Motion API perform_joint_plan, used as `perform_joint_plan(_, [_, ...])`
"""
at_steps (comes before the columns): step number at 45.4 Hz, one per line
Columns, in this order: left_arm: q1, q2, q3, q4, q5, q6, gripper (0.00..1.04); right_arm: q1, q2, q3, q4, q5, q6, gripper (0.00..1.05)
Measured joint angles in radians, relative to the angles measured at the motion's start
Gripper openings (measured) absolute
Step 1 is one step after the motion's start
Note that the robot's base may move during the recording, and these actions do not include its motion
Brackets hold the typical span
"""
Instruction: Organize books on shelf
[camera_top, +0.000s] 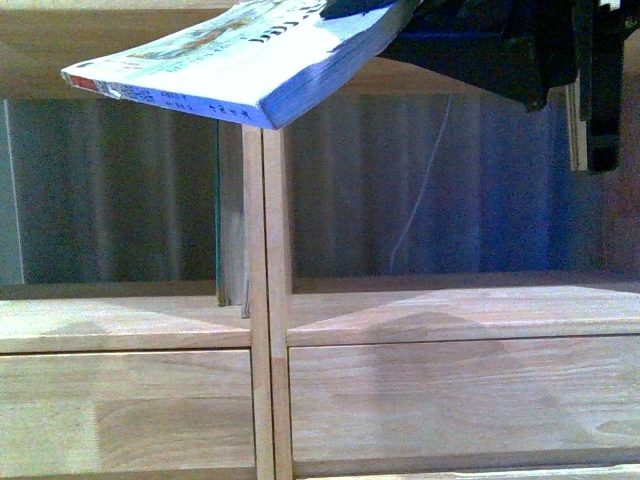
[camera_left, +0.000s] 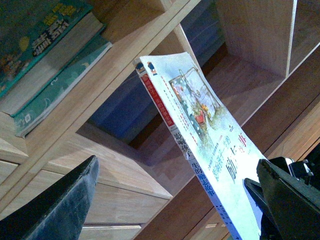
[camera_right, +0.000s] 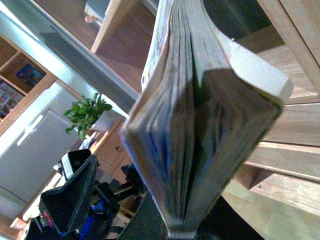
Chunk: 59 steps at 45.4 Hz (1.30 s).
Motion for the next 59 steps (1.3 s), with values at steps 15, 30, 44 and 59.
perform_joint_plan(15, [-0.045,0.052,0.045,0.062,-0.048,-0.035,0.97,0.059,-0.024,-0.027,0.001,-0.005,0.002,0.07])
perform_joint_plan(30, [-0.097,0.068,0.064,0.076,-0.085,-0.048,0.97,0.118,-0.079,-0.07,0.004,0.0,0.025,0.07])
perform_joint_plan(44, [-0.123,0.069,0.065,0.072,-0.11,-0.048,0.87,0.159,-0.115,-0.075,0.004,0.003,0.04,0.07])
perform_joint_plan(59, [-0.138,0.061,0.065,0.067,-0.125,-0.047,0.38,0.163,-0.115,-0.087,-0.001,0.02,0.043,0.07])
